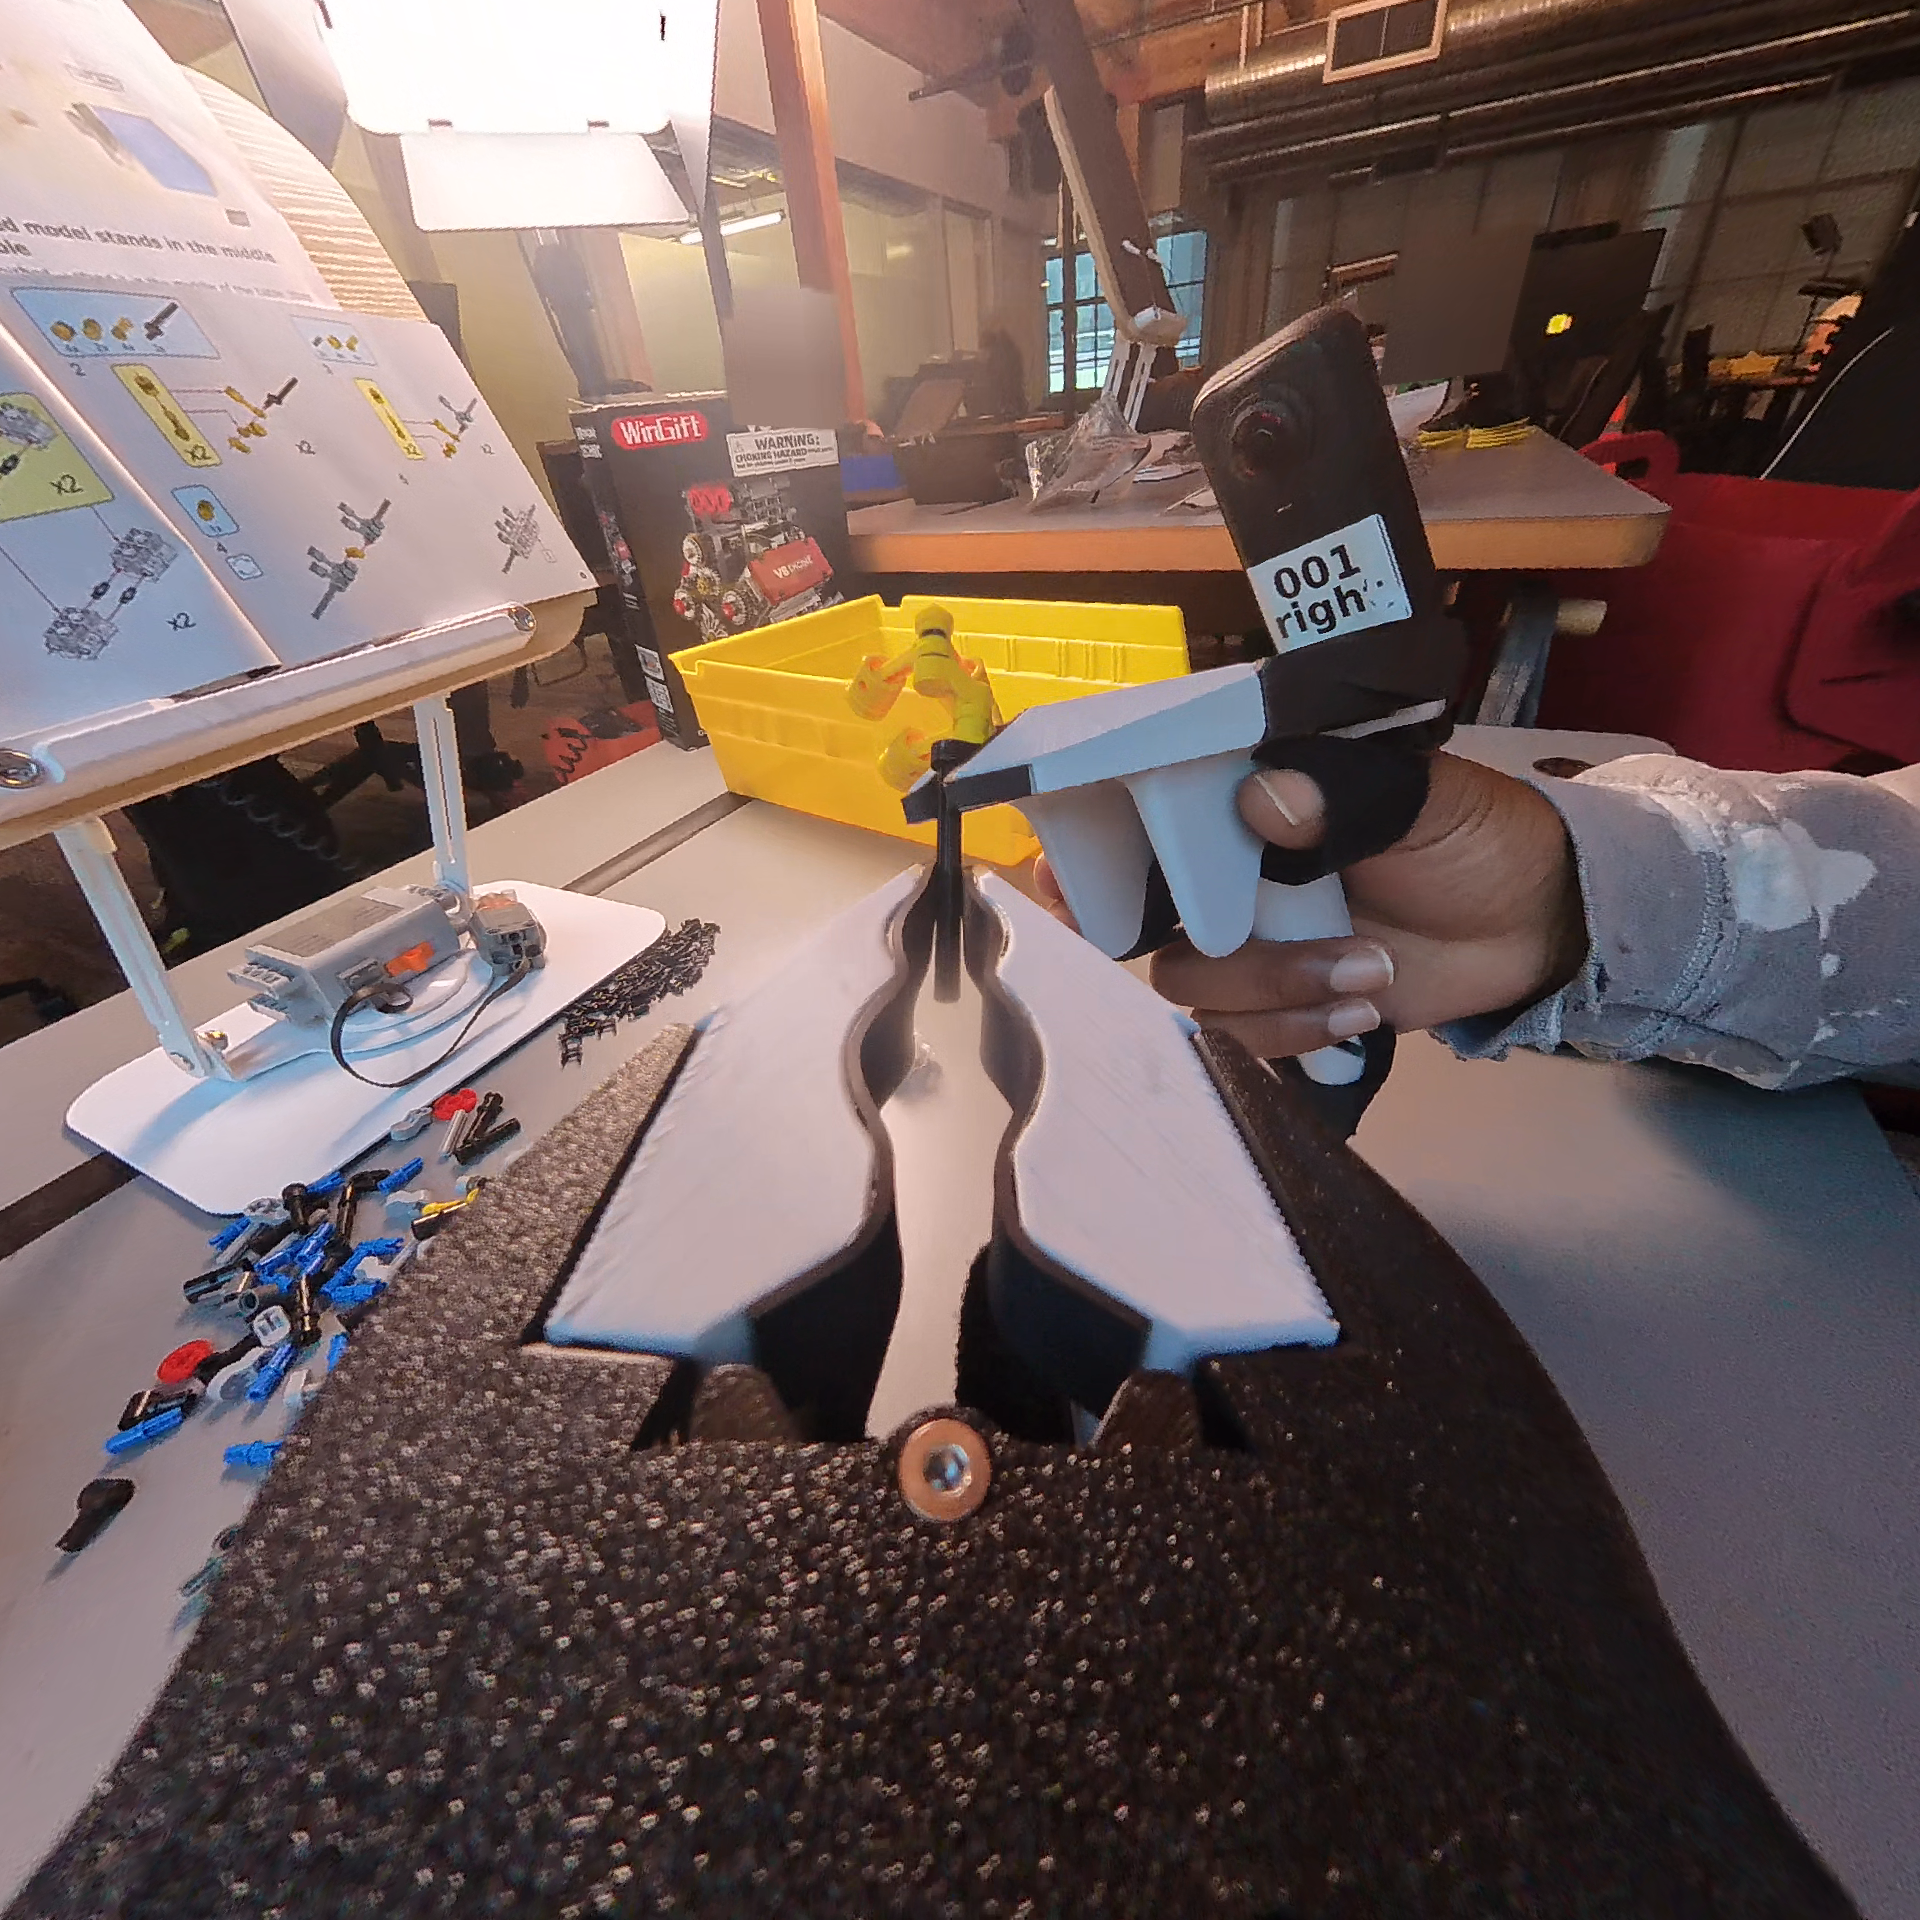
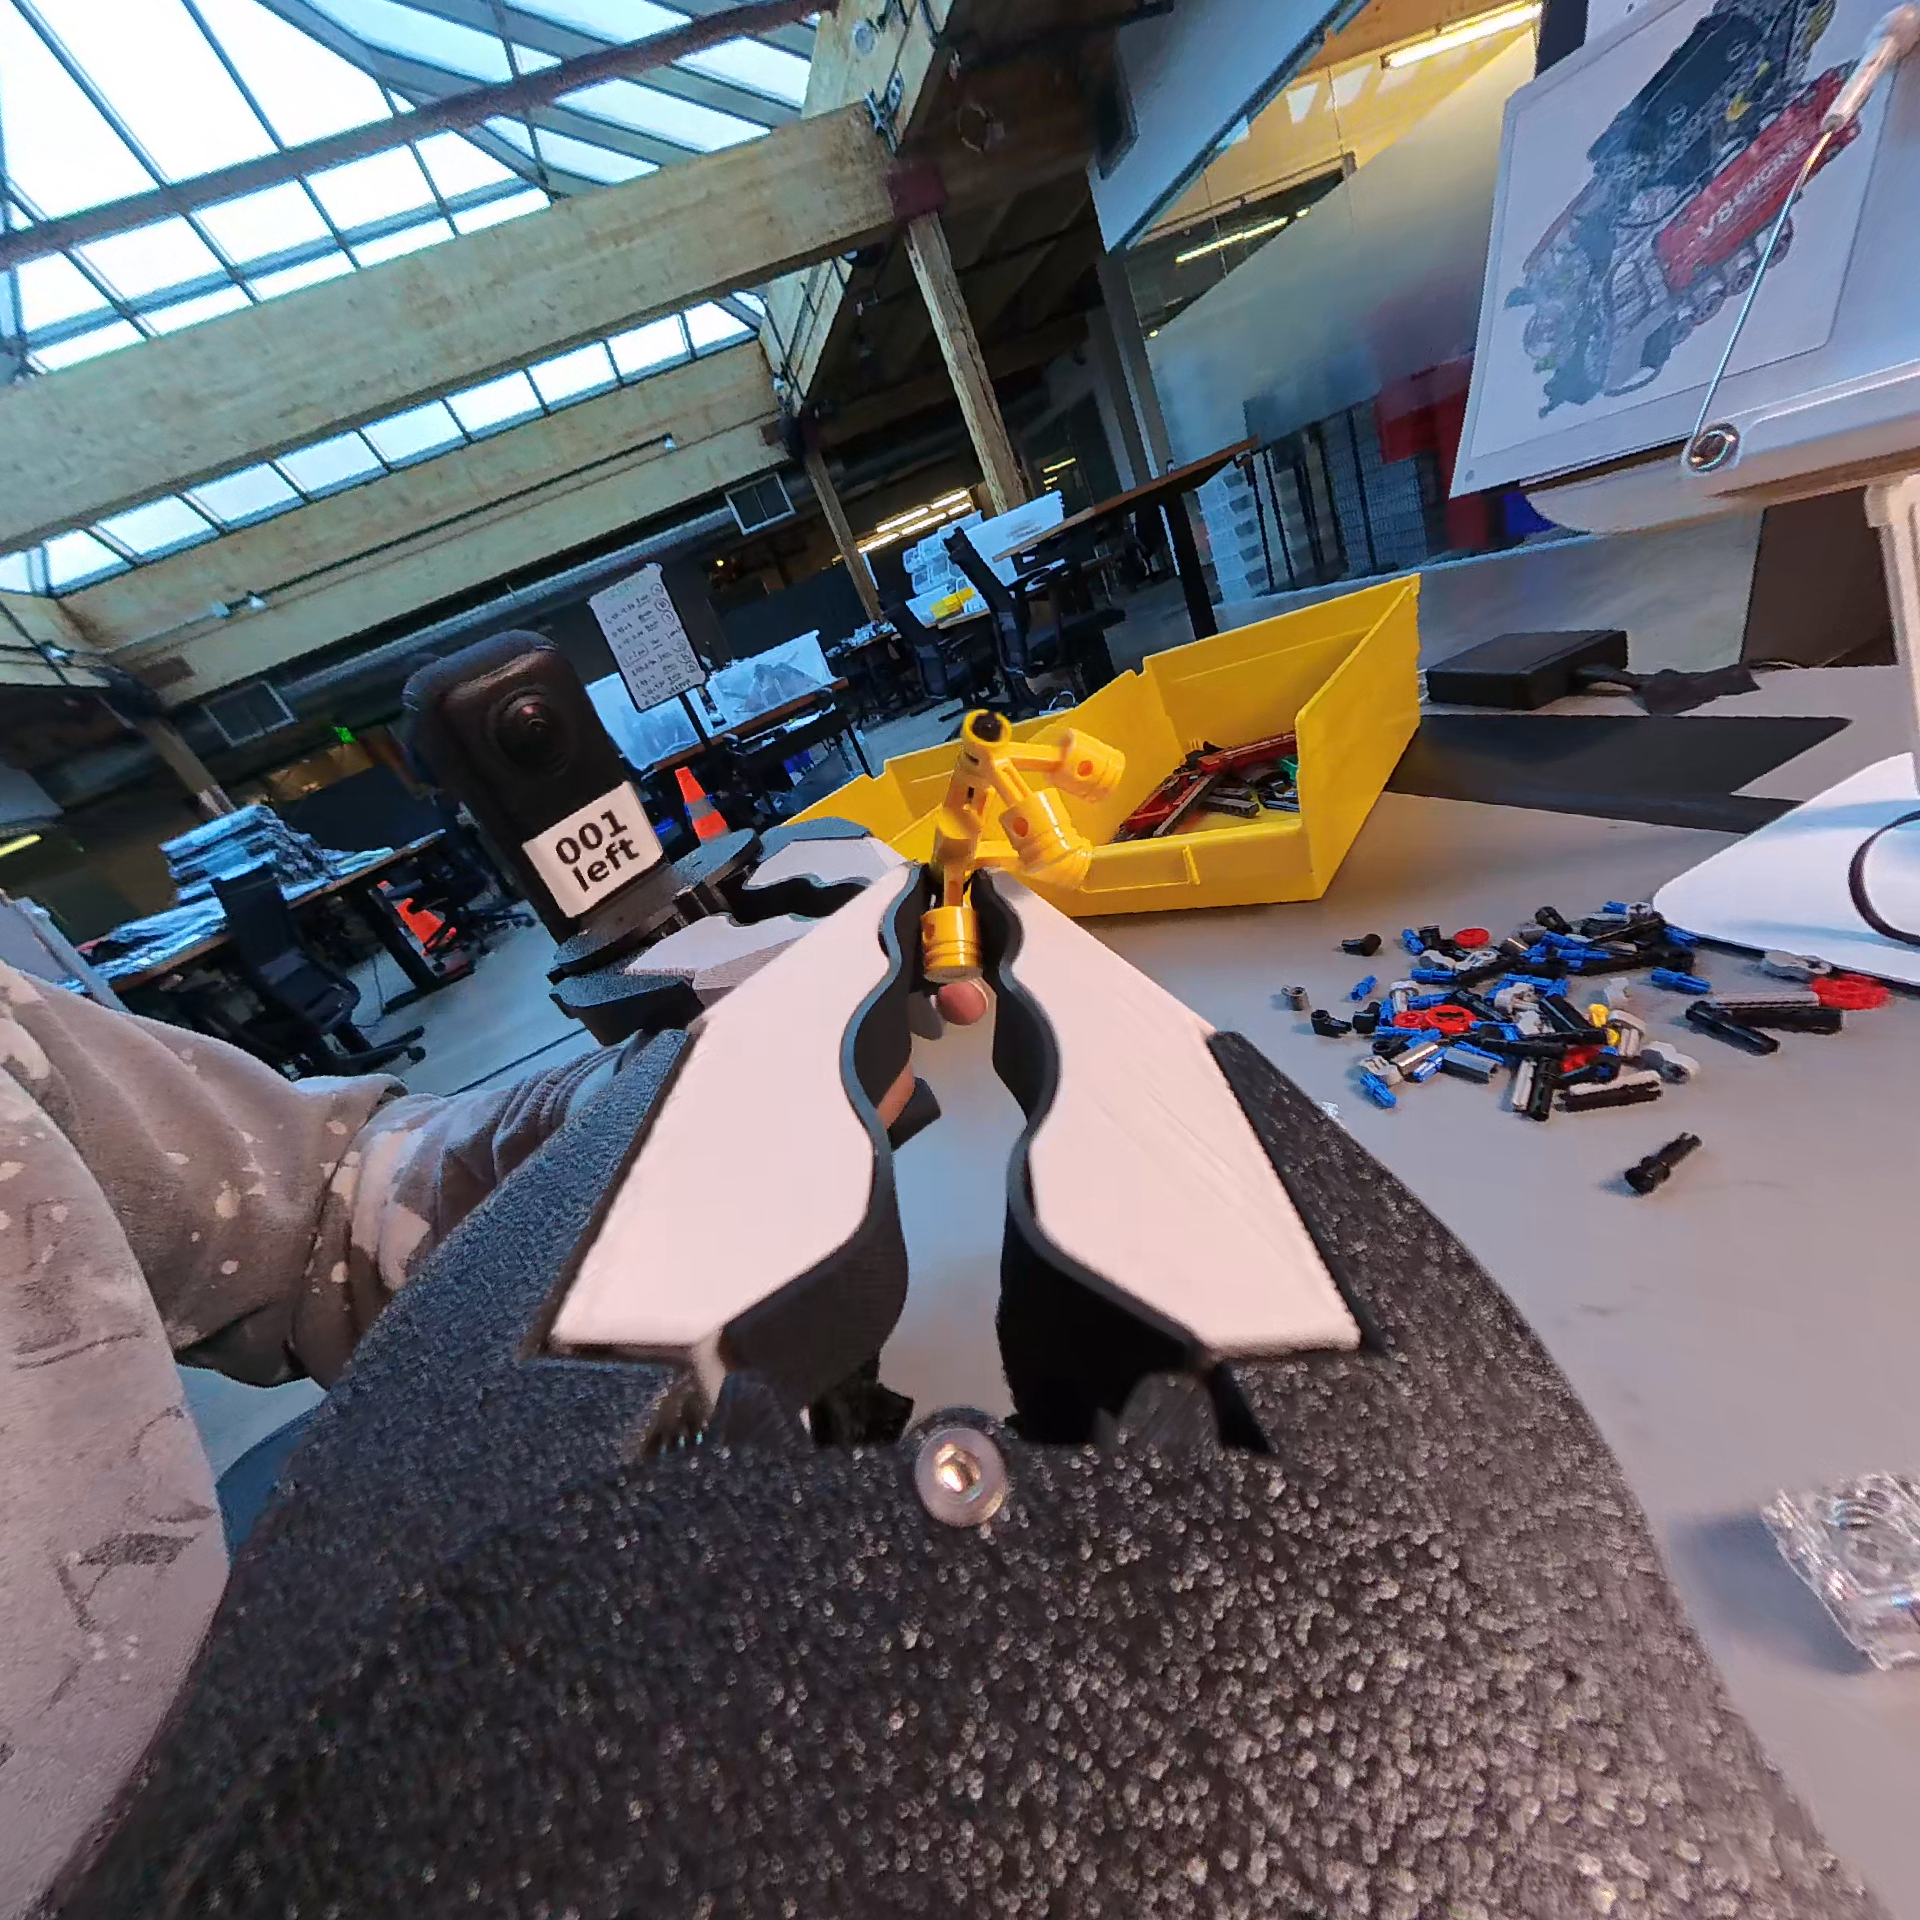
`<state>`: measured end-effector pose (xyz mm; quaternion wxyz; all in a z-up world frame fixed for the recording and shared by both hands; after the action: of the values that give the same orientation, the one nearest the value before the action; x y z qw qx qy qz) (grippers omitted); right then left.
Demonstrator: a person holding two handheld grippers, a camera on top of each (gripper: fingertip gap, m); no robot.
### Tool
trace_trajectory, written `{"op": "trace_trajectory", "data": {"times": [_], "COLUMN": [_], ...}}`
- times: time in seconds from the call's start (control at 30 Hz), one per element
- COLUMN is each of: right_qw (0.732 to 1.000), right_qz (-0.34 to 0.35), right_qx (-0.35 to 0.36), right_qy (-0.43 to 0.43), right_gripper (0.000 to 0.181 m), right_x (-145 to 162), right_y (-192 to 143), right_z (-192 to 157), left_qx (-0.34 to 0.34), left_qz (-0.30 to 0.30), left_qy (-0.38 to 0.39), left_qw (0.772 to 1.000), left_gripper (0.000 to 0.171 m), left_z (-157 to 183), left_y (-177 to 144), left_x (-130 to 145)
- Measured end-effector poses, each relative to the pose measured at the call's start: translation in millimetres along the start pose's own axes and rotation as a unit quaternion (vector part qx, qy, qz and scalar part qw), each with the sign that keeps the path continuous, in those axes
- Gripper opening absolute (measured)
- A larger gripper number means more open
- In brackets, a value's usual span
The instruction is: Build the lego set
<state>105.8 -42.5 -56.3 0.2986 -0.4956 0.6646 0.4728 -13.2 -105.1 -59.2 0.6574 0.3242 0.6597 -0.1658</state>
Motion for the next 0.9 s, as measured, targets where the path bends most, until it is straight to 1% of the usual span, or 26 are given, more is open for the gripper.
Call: {"op": "trace_trajectory", "data": {"times": [0.27, 0.43, 0.57, 0.7, 0.9], "right_qw": [1.000, 1.000, 1.000, 1.000, 1.000], "right_qz": [0.001, -0.003, -0.004, -0.009, -0.024], "right_qx": [0.008, 0.009, 0.007, 0.007, 0.019], "right_qy": [0.002, 0.008, 0.011, 0.004, 0.007], "right_gripper": [0.008, 0.008, 0.008, 0.020, 0.030], "right_x": [8.5, 10.7, 9.2, 8.7, 8.6], "right_y": [-0.7, -2.9, -4.3, -5.3, -19.1], "right_z": [0.8, 1.5, 0.5, -0.9, 1.0], "left_qx": [-0.010, -0.004, 0.003, 0.002, -0.007], "left_qz": [-0.016, -0.028, -0.018, 0.002, 0.011], "left_qy": [0.011, 0.017, 0.006, -0.015, -0.018], "left_qw": [1.000, 0.999, 1.000, 1.000, 1.000], "left_gripper": [0.004, 0.003, 0.002, 0.003, 0.003], "left_z": [0.2, 1.3, 1.9, -2.7, -9.8], "left_y": [1.3, 2.3, 2.1, -0.9, -4.5], "left_x": [5.6, 7.9, 5.7, 1.6, 0.3]}}
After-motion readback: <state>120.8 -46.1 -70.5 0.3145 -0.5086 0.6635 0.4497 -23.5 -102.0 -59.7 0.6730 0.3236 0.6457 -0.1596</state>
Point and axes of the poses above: each gripper's, where its closed fingertips meet, y out along the fingers, x out of its underside, z = x × y across the jaws, the point moved 8 cm from there along -y, back along the fingers, and after that the axes turned 12 degrees about z, right-handed, at the moved point
